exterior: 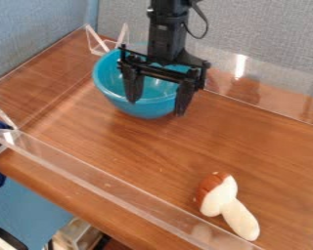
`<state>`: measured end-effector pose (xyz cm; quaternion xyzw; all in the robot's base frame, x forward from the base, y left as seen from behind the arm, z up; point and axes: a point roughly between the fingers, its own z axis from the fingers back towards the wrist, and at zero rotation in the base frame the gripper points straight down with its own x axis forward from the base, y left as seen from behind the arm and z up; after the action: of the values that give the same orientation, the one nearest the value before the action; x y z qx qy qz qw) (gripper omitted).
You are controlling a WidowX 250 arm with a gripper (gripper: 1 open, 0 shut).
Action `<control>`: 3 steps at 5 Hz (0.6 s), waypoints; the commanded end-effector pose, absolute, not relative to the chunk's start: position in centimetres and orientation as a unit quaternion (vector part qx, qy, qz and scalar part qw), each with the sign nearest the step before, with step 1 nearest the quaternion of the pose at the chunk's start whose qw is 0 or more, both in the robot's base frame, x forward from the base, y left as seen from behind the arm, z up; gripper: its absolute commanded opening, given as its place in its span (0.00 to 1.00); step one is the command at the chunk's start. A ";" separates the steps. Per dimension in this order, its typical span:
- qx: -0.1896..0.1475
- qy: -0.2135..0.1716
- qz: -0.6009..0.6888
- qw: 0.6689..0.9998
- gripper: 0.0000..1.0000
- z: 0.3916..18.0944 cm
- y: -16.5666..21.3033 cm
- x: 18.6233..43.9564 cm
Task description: Put the mushroom in the blue bowl
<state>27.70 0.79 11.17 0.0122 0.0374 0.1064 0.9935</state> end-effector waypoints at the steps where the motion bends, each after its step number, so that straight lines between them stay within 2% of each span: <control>1: 0.004 0.007 0.121 0.993 1.00 12.8 -1.3 26.8; 3: -0.006 -0.001 0.153 0.988 1.00 11.8 -7.3 25.8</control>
<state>25.53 -7.51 11.15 -0.0030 0.0106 0.1502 0.9886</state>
